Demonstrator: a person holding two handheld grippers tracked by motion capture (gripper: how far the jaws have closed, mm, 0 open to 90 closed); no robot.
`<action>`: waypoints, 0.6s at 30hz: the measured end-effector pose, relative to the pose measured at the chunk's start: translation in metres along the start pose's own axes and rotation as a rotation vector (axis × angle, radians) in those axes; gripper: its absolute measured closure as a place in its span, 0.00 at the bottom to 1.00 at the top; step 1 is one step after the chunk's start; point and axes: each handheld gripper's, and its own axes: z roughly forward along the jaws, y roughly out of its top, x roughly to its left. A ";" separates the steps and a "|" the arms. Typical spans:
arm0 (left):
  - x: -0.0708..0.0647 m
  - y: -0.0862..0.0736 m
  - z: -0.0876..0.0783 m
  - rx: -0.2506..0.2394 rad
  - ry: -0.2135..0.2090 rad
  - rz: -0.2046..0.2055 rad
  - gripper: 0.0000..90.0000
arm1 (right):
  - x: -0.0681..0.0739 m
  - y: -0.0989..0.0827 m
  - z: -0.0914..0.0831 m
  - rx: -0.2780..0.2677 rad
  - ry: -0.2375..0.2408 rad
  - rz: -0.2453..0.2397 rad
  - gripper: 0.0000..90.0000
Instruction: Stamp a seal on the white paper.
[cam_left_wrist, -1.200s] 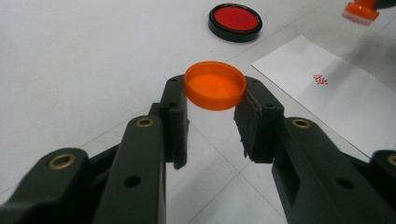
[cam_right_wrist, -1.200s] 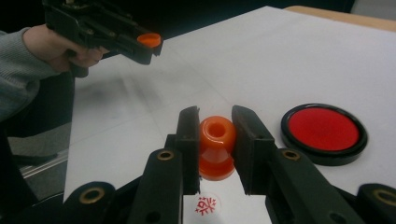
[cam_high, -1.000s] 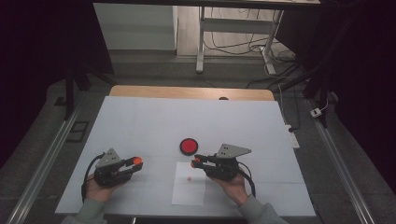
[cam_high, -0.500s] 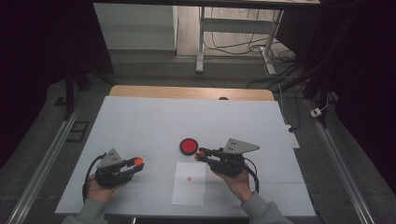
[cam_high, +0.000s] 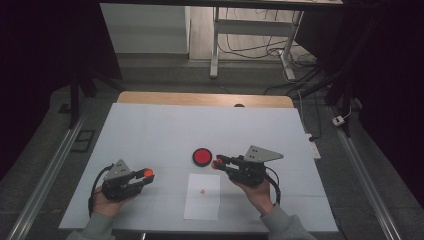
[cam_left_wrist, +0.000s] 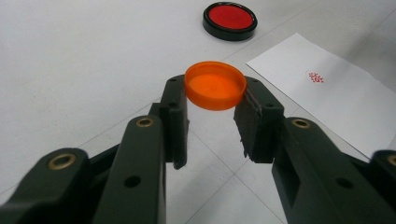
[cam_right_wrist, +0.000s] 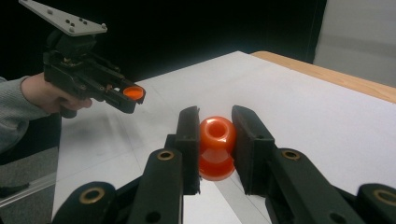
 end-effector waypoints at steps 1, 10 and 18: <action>0.000 0.000 0.000 -0.001 0.000 0.000 0.73 | 0.000 0.000 0.000 0.000 0.000 0.000 0.81; -0.001 0.001 0.000 -0.004 0.002 0.002 0.73 | -0.001 0.001 -0.002 -0.005 -0.006 -0.001 0.81; -0.002 0.002 0.000 -0.005 -0.002 0.004 0.73 | -0.002 0.000 -0.001 0.004 -0.011 -0.005 0.81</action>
